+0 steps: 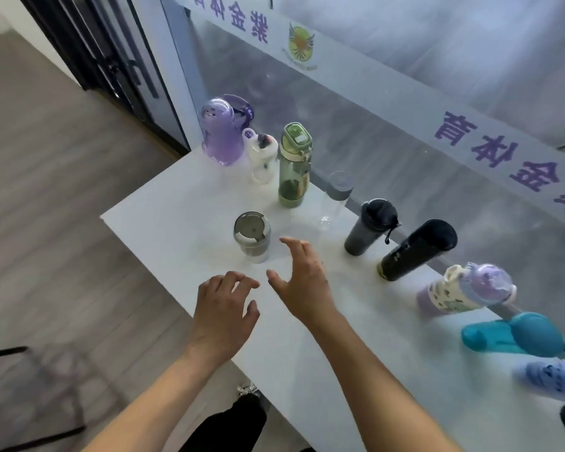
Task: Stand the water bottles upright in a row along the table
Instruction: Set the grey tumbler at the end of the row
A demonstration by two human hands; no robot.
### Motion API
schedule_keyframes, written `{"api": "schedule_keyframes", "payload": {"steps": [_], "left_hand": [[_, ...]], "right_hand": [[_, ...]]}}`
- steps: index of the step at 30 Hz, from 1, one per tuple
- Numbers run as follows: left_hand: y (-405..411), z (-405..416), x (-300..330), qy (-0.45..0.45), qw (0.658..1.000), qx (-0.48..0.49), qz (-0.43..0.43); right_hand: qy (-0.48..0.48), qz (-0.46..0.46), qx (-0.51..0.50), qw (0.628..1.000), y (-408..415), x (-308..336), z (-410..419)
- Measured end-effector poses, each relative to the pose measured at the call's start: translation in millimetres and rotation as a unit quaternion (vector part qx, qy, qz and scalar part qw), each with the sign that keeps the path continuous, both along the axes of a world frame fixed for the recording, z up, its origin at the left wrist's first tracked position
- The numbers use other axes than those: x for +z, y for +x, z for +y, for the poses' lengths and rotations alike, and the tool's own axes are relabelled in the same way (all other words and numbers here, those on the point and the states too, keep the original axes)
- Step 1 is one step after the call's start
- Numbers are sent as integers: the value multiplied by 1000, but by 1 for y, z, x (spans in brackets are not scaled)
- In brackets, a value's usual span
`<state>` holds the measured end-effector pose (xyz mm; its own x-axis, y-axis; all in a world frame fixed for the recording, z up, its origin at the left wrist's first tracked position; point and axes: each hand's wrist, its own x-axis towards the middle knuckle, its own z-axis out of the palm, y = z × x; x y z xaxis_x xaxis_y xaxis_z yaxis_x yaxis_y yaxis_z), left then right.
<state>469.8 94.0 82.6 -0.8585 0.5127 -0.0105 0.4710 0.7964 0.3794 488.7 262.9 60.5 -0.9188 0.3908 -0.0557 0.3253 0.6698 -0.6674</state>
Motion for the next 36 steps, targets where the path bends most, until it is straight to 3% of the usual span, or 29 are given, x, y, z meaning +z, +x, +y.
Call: {"api": "schedule_keyframes", "payload": {"steps": [8, 14, 24, 36], "left_hand": [[-42, -24, -21, -11, 1000, -11, -19], [-47, -5, -26, -3, 999, -48, -5], [-7, 68, -16, 32, 984, -175, -12], [117, 177, 7, 52, 925, -376, -9]], "right_hand": [[24, -149, 55, 987, -107, -20, -4], [-60, -108, 3, 992, -92, -25, 3], [-56, 3, -206, 977, 60, -17, 72], [-52, 30, -453, 890, 294, -22, 129]]}}
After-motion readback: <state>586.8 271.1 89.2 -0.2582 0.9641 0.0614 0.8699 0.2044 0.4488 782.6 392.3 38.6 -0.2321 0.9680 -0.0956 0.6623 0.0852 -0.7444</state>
